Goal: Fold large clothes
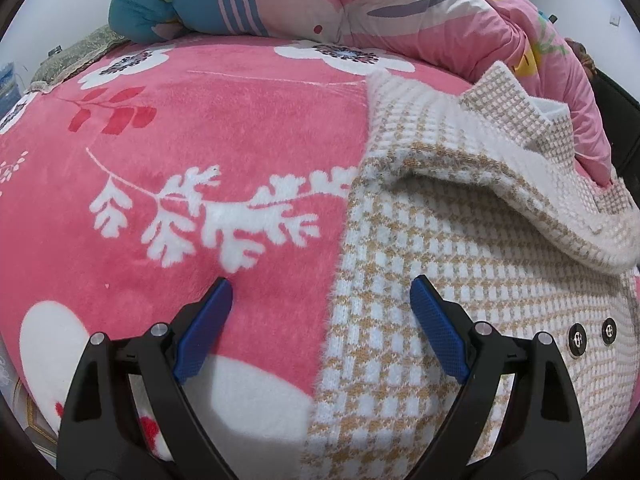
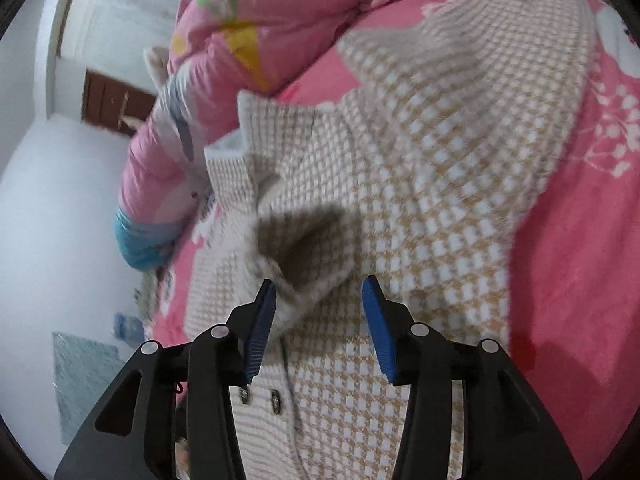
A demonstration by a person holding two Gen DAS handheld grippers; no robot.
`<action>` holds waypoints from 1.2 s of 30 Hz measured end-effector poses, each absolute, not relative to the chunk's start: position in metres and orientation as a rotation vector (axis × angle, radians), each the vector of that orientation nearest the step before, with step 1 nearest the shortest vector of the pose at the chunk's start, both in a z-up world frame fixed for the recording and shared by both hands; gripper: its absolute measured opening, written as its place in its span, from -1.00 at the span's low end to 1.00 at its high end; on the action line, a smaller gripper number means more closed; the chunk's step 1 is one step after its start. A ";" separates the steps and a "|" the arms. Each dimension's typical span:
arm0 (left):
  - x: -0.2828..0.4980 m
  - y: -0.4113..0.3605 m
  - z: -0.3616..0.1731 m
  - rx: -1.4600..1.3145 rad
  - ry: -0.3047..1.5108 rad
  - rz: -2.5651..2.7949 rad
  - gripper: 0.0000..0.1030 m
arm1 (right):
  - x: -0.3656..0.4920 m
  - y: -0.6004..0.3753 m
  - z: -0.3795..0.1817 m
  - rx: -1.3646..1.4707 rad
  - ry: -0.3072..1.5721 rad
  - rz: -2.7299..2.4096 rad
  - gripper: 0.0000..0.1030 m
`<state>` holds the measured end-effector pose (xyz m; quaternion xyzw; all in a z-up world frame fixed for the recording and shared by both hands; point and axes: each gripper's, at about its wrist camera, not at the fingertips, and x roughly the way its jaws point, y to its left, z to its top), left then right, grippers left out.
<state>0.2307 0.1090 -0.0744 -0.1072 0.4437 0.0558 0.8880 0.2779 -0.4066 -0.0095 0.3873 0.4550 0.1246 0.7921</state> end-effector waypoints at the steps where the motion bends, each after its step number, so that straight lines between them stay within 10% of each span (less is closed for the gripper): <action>1: 0.231 0.109 -0.073 -0.223 0.929 0.114 0.69 | 0.275 -0.413 -0.006 0.849 0.958 0.267 -0.04; 11: 0.263 0.110 -0.058 -0.233 0.942 0.083 0.69 | 0.320 -0.376 -0.041 0.708 1.162 0.235 0.06; 16: 0.280 0.113 -0.071 -0.233 0.976 0.118 0.69 | 0.339 -0.342 -0.019 0.539 1.117 0.246 -0.83; 24: 0.279 0.113 -0.076 -0.238 0.965 0.122 0.69 | 0.343 -0.353 0.084 0.530 0.779 0.309 -0.87; 36: 0.277 0.115 -0.074 -0.256 0.951 0.100 0.69 | 0.338 -0.389 0.005 0.580 0.982 0.144 -0.87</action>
